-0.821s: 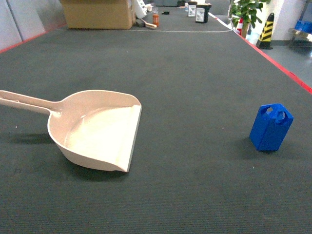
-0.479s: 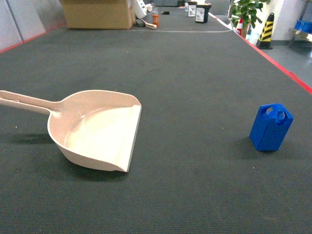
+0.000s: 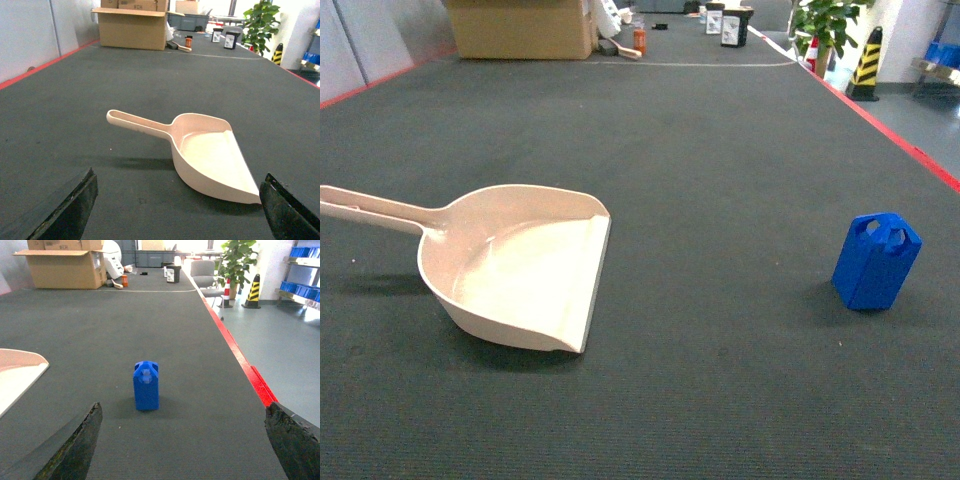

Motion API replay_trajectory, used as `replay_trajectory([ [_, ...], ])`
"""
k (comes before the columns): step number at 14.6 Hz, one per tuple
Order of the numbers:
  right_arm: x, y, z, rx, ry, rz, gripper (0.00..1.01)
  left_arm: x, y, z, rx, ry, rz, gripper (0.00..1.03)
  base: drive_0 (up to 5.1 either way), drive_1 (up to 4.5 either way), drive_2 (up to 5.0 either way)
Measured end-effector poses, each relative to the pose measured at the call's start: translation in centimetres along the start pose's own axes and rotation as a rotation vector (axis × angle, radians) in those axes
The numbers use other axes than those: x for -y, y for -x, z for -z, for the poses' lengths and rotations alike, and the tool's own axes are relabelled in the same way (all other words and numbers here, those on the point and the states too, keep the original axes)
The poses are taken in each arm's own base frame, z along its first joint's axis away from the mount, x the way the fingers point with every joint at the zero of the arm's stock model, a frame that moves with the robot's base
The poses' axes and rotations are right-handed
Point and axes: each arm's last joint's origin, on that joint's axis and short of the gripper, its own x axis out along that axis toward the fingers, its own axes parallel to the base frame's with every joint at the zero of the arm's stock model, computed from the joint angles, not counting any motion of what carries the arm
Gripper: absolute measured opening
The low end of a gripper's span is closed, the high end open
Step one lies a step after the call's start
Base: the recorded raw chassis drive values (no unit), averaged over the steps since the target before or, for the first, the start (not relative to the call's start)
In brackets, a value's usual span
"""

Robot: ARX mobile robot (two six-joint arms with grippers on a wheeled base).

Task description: Place part in tray to right shelf

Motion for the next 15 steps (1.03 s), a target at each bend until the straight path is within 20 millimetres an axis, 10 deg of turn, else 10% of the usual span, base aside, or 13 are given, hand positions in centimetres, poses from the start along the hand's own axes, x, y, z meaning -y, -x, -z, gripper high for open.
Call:
replay_trajectory([
  [7,0.00,0.00,0.00,0.000,0.000,0.000,0.98,0.00,0.00,0.00,0.000,-0.001,0.000,0.95,0.0,0.00,0.0],
  [10,0.00,0.00,0.00,0.000,0.000,0.000,0.98,0.00,0.00,0.00,0.000,-0.001,0.000,0.65,0.0,0.00,0.0],
  [11,0.00,0.00,0.00,0.000,0.000,0.000,0.98,0.00,0.00,0.00,0.000,0.001,0.000,0.83,0.0,0.00,0.0],
  [12,0.00,0.00,0.00,0.000,0.000,0.000,0.98,0.00,0.00,0.00,0.000,0.000,0.000,0.68,0.0,0.00,0.0],
  [13,0.00,0.00,0.00,0.000,0.000,0.000,0.98,0.00,0.00,0.00,0.000,-0.002,0.000,0.98,0.0,0.00,0.0],
  [15,0.00,0.00,0.00,0.000,0.000,0.000,0.98,0.00,0.00,0.00,0.000,-0.002,0.000,0.98,0.0,0.00,0.0],
])
